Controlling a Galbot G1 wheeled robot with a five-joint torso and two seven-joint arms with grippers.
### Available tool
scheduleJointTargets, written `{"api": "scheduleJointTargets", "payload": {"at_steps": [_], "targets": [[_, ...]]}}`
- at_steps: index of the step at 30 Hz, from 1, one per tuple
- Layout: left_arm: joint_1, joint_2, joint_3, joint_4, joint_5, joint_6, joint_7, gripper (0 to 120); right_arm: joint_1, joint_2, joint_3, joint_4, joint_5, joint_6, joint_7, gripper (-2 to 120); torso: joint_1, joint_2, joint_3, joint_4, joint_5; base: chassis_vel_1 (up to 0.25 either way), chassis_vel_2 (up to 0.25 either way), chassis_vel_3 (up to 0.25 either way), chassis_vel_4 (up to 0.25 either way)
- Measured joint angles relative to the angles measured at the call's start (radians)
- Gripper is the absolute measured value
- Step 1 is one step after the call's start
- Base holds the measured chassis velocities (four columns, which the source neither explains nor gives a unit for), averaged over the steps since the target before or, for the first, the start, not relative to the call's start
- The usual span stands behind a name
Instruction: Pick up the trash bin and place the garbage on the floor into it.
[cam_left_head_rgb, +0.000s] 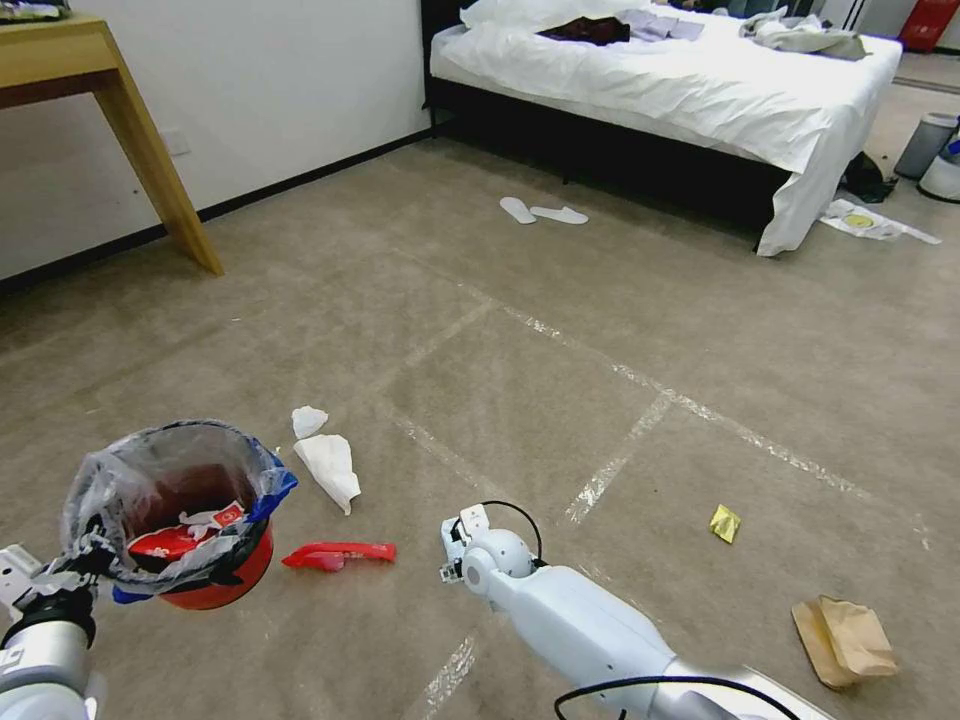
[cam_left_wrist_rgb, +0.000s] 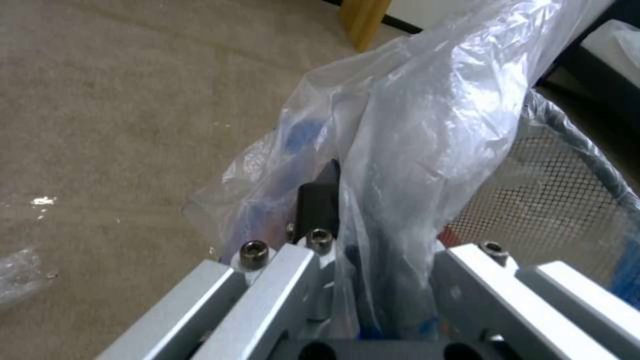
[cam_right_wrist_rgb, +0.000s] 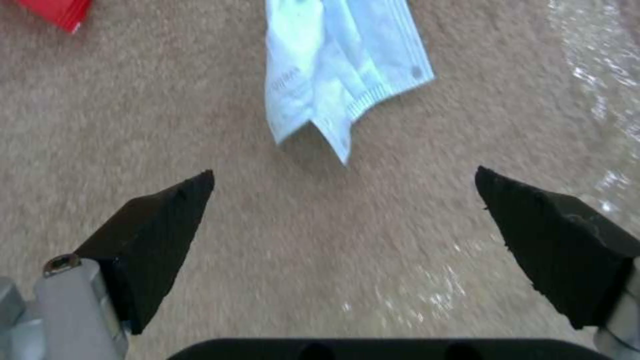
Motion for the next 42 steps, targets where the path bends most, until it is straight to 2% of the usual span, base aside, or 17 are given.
{"api": "scheduleJointTargets", "payload": {"at_steps": [7, 11, 14, 23, 34, 36, 37, 38, 39, 42], "targets": [[-0.001, 0.000, 0.001, 0.002, -0.001, -0.001, 0.001, 4, 0.010, 0.060, 0.008, -0.102, -0.066, 0.072, -0.081, 96, 0.000, 0.000, 0.000, 0.0000, 0.0001, 0.000, 0.000, 0.000, 0.000], [-0.001, 0.000, 0.000, 0.009, -0.001, -0.005, 0.006, 4, 0.022, 0.124, 0.019, -0.211, -0.165, 0.163, -0.150, 95, 0.000, 0.000, 0.000, 0.0002, 0.0001, 0.000, 0.000, 0.000, 0.000], [0.000, 0.001, -0.003, 0.011, -0.003, -0.006, 0.007, 4, 0.030, 0.146, 0.024, -0.256, -0.195, 0.192, -0.174, 95, 0.000, 0.000, 0.000, 0.0001, 0.0002, 0.000, 0.000, 0.000, 0.000], [0.007, 0.002, -0.009, 0.010, -0.007, -0.009, 0.010, 4, 0.058, 0.150, 0.040, -0.385, -0.281, 0.285, -0.245, 96, 0.000, 0.000, 0.000, -0.0001, 0.0002, 0.000, 0.000, 0.000, 0.000], [0.008, 0.001, -0.009, 0.007, -0.007, -0.017, 0.013, 4, 0.053, 0.148, 0.035, -0.415, -0.296, 0.347, -0.300, 95, 0.000, 0.000, 0.000, 0.0001, 0.0002, 0.000, 0.000, 0.000, 0.000], [0.011, 0.000, -0.009, 0.007, -0.007, -0.022, 0.016, 4, 0.053, 0.148, 0.035, -0.435, -0.306, 0.365, -0.314, 87, 0.000, 0.000, 0.000, 0.0000, 0.0002, 0.000, 0.000, 0.000, 0.000], [0.011, 0.000, -0.009, 0.007, -0.007, -0.022, 0.016, 4, 0.053, 0.148, 0.035, -0.435, -0.306, 0.365, -0.314, 87, 0.000, 0.000, 0.000, 0.0000, 0.0002, 0.000, 0.000, 0.000, 0.000], [0.013, -0.001, -0.009, 0.008, -0.006, -0.023, 0.019, 4, 0.054, 0.148, 0.035, -0.444, -0.311, 0.372, -0.320, 80, 0.000, 0.000, 0.000, 0.0000, 0.0002, 0.000, 0.000, 0.000, 0.000], [0.013, -0.001, -0.009, 0.008, -0.006, -0.023, 0.019, 4, 0.054, 0.148, 0.035, -0.444, -0.311, 0.372, -0.320, 80, 0.000, 0.000, 0.000, 0.0000, 0.0002, 0.000, 0.000, 0.000, 0.000], [0.016, -0.003, -0.009, 0.008, -0.006, -0.024, 0.021, 4, 0.055, 0.147, 0.035, -0.458, -0.323, 0.392, -0.337, 65, 0.000, 0.000, 0.000, 0.0001, 0.0002, 0.000, 0.000, 0.000, 0.000]]}}
